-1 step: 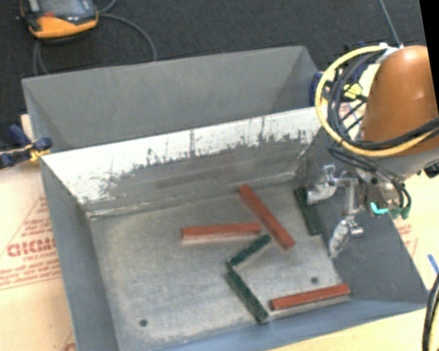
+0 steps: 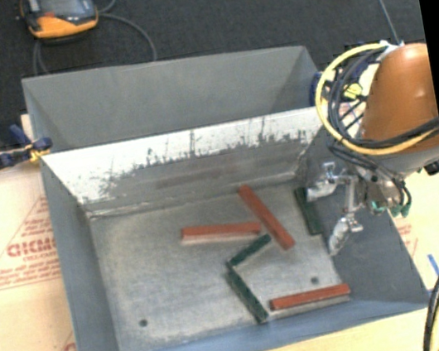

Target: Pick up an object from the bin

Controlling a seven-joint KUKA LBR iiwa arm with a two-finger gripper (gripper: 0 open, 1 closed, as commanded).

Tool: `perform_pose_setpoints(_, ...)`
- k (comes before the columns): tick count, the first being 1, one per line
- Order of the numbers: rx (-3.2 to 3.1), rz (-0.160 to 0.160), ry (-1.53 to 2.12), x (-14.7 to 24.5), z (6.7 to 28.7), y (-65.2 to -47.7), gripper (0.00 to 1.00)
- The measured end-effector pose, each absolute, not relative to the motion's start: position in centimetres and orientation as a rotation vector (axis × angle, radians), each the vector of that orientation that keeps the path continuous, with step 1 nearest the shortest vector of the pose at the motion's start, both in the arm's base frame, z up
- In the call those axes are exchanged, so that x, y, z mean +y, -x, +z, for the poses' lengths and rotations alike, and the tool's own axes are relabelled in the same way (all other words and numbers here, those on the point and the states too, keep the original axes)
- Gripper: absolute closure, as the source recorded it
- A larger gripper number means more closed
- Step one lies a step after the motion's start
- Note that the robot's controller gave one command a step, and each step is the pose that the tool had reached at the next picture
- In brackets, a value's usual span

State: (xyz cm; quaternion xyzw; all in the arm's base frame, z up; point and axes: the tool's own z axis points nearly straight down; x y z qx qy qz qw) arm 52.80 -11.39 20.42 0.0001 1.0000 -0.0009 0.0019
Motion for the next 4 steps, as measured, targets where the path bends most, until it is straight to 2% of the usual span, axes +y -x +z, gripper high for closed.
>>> perform_pose_setpoints(1,3.127,-0.005,-0.003,-10.3,15.5,-58.8,0.0)
perform_pose_setpoints(2,3.133,0.001,-0.048,-7.9,11.1,-59.3,0.0)
perform_pose_setpoints(3,3.091,-0.009,0.179,-6.6,8.4,-58.9,1.0)
perform_pose_setpoints(4,3.118,-0.005,0.185,-6.6,8.1,-58.2,0.0)
